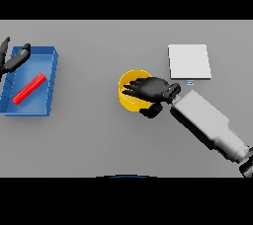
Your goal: Pick up the red beaker and tilt it to pour out 1 green nut into yellow bowl. Pick up the yellow bowl and place it on the metallic measuring scale.
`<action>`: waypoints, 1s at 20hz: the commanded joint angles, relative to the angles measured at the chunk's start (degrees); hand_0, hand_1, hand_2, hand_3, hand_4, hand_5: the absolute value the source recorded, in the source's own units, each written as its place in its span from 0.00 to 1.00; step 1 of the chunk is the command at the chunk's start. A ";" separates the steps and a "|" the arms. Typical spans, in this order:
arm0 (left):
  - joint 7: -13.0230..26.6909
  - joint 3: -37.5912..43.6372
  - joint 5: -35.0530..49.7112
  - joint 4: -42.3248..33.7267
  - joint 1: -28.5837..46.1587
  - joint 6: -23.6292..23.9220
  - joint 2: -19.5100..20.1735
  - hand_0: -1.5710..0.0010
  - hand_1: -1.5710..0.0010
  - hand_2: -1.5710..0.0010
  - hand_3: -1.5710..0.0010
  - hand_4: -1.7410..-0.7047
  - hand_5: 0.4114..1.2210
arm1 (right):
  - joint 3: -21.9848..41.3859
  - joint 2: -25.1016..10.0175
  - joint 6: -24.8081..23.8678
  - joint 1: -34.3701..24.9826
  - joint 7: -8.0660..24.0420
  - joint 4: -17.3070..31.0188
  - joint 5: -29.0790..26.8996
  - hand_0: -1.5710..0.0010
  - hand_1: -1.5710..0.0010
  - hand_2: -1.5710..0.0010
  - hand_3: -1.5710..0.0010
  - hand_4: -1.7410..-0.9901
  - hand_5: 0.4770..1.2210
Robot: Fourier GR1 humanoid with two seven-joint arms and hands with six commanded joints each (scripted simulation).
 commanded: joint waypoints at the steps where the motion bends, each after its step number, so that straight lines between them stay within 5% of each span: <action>1: -0.02 -0.09 -0.19 -0.36 0.15 0.26 0.24 1.00 1.00 1.00 1.00 0.99 0.34 | -0.06 0.54 0.52 0.37 0.78 -0.11 -0.25 1.00 0.99 0.99 0.97 0.54 0.45; 3: -0.36 -0.09 -0.07 -0.77 0.58 0.34 0.24 1.00 1.00 1.00 1.00 0.99 0.35 | 0.25 -0.58 1.08 0.86 0.23 -0.69 -0.01 0.82 0.85 0.89 0.89 0.47 0.53; 6: -0.85 0.57 0.25 0.02 0.25 -0.21 0.71 1.00 1.00 1.00 1.00 0.99 0.35 | 0.78 -0.55 -0.17 0.47 -1.76 0.08 0.24 0.42 0.45 0.56 0.71 0.31 0.76; 9: -1.36 0.51 0.21 -0.33 0.64 0.22 0.45 1.00 1.00 1.00 1.00 0.98 0.35 | 0.67 -1.19 0.06 0.62 -2.53 -0.73 -0.42 0.21 0.23 0.29 0.47 0.17 0.88; 13: -0.80 0.45 0.23 -1.11 0.06 -0.44 1.29 1.00 1.00 1.00 1.00 0.98 0.35 | 1.06 -1.87 -1.00 0.74 -2.35 -1.39 -0.44 0.09 0.09 0.21 0.25 0.07 0.95; 20: -0.21 0.26 0.53 -1.58 0.49 -0.70 1.30 1.00 1.00 1.00 1.00 0.99 0.35 | -1.43 -2.97 -1.02 0.17 -1.97 -2.23 -2.62 0.02 0.02 0.15 0.15 0.01 0.99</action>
